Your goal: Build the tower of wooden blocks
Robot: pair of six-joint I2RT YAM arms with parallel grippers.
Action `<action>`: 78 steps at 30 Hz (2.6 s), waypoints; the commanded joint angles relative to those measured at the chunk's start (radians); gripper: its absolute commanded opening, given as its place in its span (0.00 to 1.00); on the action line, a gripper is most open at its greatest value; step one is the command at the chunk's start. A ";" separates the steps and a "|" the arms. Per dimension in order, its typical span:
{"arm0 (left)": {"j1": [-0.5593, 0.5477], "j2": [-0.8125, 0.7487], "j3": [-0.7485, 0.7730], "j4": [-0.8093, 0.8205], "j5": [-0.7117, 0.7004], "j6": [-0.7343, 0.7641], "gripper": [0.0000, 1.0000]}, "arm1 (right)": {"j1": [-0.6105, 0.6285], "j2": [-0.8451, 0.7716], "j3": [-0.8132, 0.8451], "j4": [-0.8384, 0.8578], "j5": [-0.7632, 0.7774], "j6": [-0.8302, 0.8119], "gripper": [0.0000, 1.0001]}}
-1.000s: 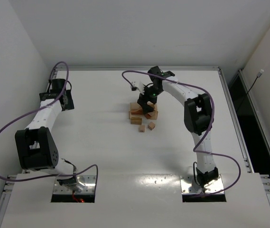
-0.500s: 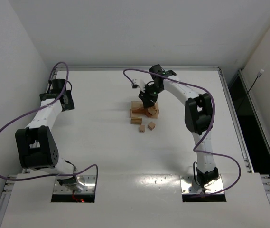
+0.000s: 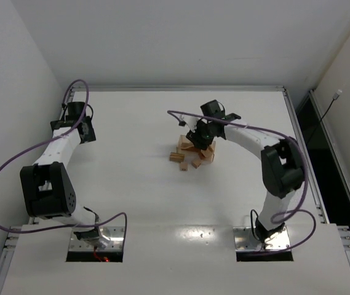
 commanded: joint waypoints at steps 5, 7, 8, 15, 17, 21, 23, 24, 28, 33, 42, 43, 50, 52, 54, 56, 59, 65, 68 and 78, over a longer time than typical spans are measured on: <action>0.011 0.004 0.003 0.025 -0.077 -0.033 1.00 | 0.150 -0.218 -0.201 0.386 0.283 0.120 0.00; 0.011 0.004 0.003 0.025 -0.077 -0.033 1.00 | 0.183 -0.240 -0.247 0.457 0.350 0.129 0.00; 0.011 0.004 0.003 0.034 -0.077 -0.033 1.00 | 0.199 -0.240 -0.263 0.481 0.379 0.129 0.00; 0.011 0.004 0.003 0.034 -0.086 -0.024 1.00 | 0.297 -0.217 -0.326 0.593 0.556 0.105 0.00; 0.011 0.004 0.003 0.034 -0.097 -0.024 1.00 | 0.309 -0.208 -0.335 0.625 0.577 0.105 0.00; 0.011 -0.005 -0.015 0.043 -0.106 -0.014 1.00 | 0.348 -0.207 -0.359 0.686 0.672 0.067 0.00; 0.011 -0.005 -0.015 0.054 -0.115 -0.003 1.00 | 0.348 -0.198 -0.347 0.715 0.730 0.066 0.00; 0.011 -0.005 -0.015 0.054 -0.115 -0.003 1.00 | 0.348 -0.198 -0.347 0.716 0.755 0.066 0.00; 0.011 -0.014 -0.024 0.063 -0.124 -0.003 1.00 | 0.320 -0.198 -0.294 0.751 0.853 0.097 0.00; 0.011 -0.085 -0.064 0.112 0.003 0.067 1.00 | 0.173 -0.198 -0.153 0.491 0.825 0.311 0.00; 0.011 -0.100 0.002 0.079 0.325 0.100 1.00 | -0.254 -0.082 0.116 0.089 0.339 0.465 0.00; 0.011 -0.090 0.023 0.070 0.342 0.109 1.00 | -0.290 -0.062 0.134 0.072 0.279 0.465 0.00; 0.011 -0.079 0.033 0.090 0.469 0.118 1.00 | -0.556 0.131 0.328 -0.001 0.084 0.442 0.00; 0.011 -0.068 0.033 0.090 0.489 0.118 1.00 | -0.611 0.197 0.403 -0.022 0.036 0.433 0.00; 0.011 -0.059 0.042 0.090 0.498 0.118 1.00 | -0.639 0.233 0.455 -0.035 -0.007 0.424 0.00; 0.011 -0.050 0.051 0.080 0.509 0.118 1.00 | -0.671 0.274 0.493 -0.035 -0.025 0.424 0.00; 0.011 -0.041 0.051 0.080 0.520 0.118 1.00 | -0.717 0.312 0.535 -0.035 -0.109 0.445 0.00; 0.011 -0.021 0.060 0.071 0.529 0.118 1.00 | -0.787 0.426 0.624 -0.025 -0.263 0.570 0.00; 0.011 -0.011 0.069 0.062 0.529 0.118 1.00 | -0.797 0.438 0.607 -0.013 -0.335 0.599 0.00; 0.011 -0.001 0.080 0.044 0.529 0.118 1.00 | -0.784 0.438 0.443 0.148 -0.539 0.918 0.00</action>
